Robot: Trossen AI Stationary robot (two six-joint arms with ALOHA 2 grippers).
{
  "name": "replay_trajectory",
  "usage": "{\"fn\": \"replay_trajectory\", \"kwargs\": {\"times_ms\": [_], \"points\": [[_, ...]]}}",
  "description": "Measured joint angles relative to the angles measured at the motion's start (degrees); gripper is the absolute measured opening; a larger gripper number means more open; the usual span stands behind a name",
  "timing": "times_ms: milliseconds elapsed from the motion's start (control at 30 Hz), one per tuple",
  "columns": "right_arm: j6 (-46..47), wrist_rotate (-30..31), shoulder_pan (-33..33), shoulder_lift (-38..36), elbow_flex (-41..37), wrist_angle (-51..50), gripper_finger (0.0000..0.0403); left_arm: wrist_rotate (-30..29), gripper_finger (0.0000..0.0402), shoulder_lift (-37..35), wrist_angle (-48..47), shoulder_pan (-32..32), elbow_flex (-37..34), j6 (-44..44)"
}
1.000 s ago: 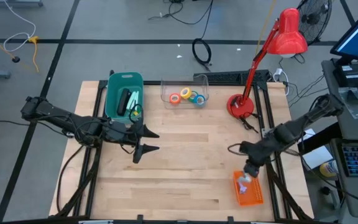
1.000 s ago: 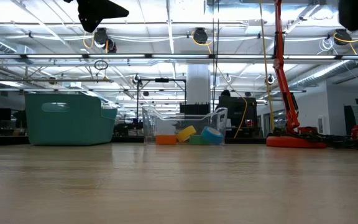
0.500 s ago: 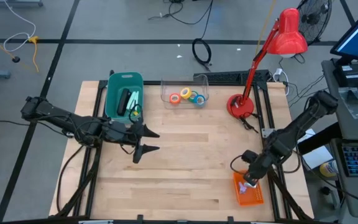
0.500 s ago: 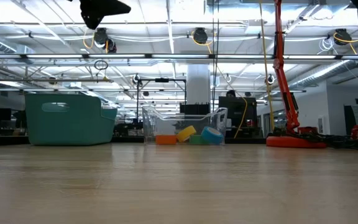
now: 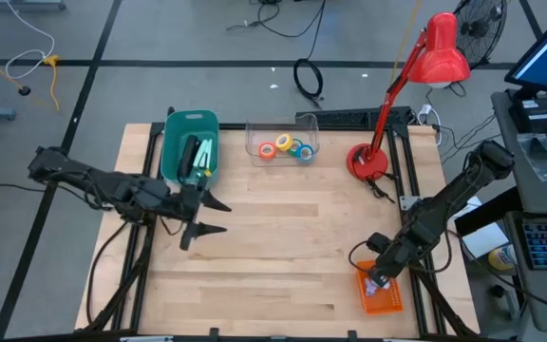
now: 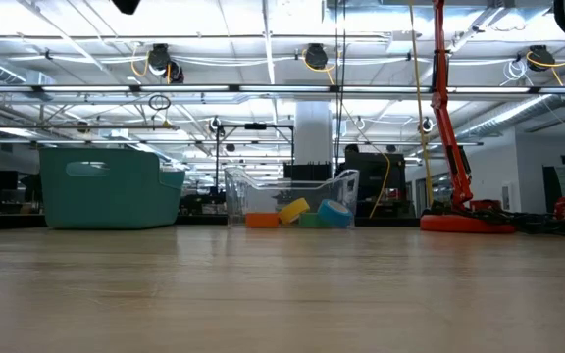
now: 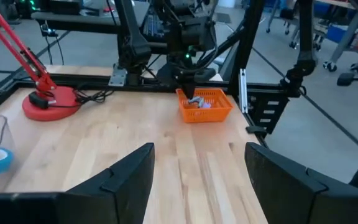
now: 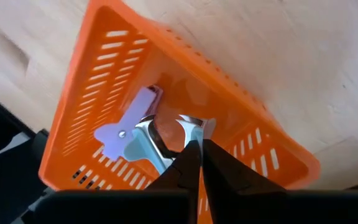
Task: Pick and place Stapler, Stapler remover, tape
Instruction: Put the gray staple remover into the orange bin, then return to Home Position
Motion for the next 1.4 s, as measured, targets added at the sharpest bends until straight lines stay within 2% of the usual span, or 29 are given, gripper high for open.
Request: {"fn": "replay_trajectory", "kwargs": {"times_ms": [133,333,567,767,1067,1267,1400], "points": [[1.76,0.18,0.00,0.58,0.00,-0.15,0.0008,-2.88,0.0253,-2.28,-3.46,-2.39,0.00,0.20],[9.97,2.88,0.02,0.89,0.00,-0.28,0.0010,-7.45,0.0253,-3.68,-4.99,-6.49,-0.02,-0.20],[17.51,2.85,0.42,0.89,0.00,0.02,0.0010,-9.66,0.0253,-3.59,-6.03,-9.91,-0.02,-0.38],[17.44,2.84,0.50,0.89,0.00,0.55,0.0019,-10.86,0.0253,-3.59,-6.24,-11.12,-0.02,-0.47],[16.30,3.10,0.52,0.40,0.00,2.13,0.0077,-10.93,0.0253,-3.59,-6.52,-12.24,-0.02,0.19],[15.19,3.39,1.22,-4.58,0.00,4.43,0.0077,-10.87,0.0253,-5.29,-6.52,-14.36,-0.02,0.33],[12.36,10.18,2.48,-9.80,0.00,7.57,0.0064,-12.12,0.0253,-6.74,-6.61,-16.29,-0.22,0.12]]}}
